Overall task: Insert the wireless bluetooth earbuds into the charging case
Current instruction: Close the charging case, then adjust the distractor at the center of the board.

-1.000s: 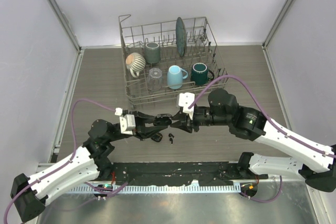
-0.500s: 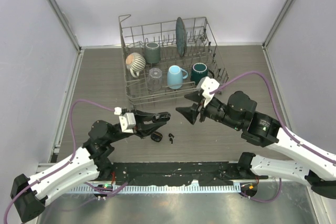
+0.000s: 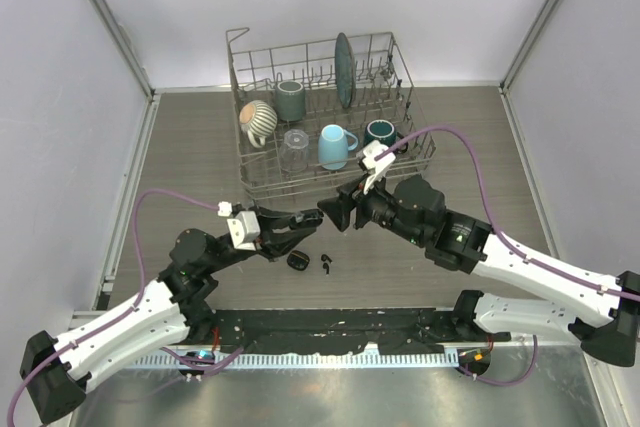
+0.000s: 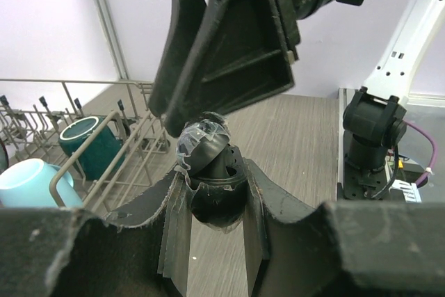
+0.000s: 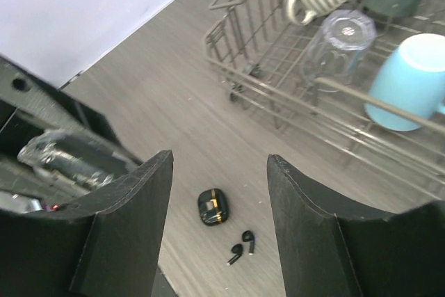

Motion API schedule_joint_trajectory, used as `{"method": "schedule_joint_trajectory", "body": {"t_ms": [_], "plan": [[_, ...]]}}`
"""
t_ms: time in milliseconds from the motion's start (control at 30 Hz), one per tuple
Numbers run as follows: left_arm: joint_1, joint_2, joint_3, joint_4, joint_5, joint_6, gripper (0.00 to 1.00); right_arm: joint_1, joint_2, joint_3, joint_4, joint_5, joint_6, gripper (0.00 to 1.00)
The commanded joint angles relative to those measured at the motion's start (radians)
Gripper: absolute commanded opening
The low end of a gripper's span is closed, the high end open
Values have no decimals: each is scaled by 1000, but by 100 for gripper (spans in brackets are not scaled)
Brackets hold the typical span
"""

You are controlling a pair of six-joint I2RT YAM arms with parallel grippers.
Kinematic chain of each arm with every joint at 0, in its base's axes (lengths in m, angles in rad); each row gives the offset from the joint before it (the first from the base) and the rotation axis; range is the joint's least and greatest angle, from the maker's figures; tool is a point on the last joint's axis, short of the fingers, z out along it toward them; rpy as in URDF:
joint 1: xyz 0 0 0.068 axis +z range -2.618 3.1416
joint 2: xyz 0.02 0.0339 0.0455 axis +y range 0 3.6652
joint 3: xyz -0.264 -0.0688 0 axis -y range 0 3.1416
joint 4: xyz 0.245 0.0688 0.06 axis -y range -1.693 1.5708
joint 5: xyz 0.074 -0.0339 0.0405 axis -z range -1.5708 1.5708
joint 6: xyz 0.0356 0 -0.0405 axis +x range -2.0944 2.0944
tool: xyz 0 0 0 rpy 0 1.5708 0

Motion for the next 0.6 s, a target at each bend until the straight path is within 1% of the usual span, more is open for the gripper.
{"method": "schedule_joint_trajectory", "body": {"t_ms": [0,33,67,200,233,267,300,333,367,400,467,533,567], "plan": [[-4,-7,-5,21,-61,15,0,0,2,-20,96,-141,56,62],[-4,-7,-6,23,-67,15,0,0,4,-25,98,-208,53,62],[-4,-7,-6,26,-78,15,0,0,7,-28,95,-223,52,62],[-4,14,-5,27,-86,14,0,2,-1,-62,89,-244,36,61],[-3,18,-2,27,-84,14,0,0,-13,-68,87,-229,20,61],[-4,19,-2,26,-84,14,0,2,-21,-74,86,-194,16,61],[-3,21,1,23,-87,14,0,0,-27,-85,84,-125,19,61],[-3,22,4,17,-94,14,0,0,-33,-89,84,-44,41,62],[-3,21,7,9,-103,14,0,0,-33,-94,81,121,50,64],[-4,18,12,-20,-135,14,0,-3,-30,-94,76,213,56,64],[-4,16,24,-55,-150,21,0,-24,7,-79,60,333,59,65],[-4,8,32,-94,-173,23,0,-110,53,-28,15,320,81,67],[-4,4,32,-103,-178,23,0,-147,102,15,-3,293,119,68]]}}
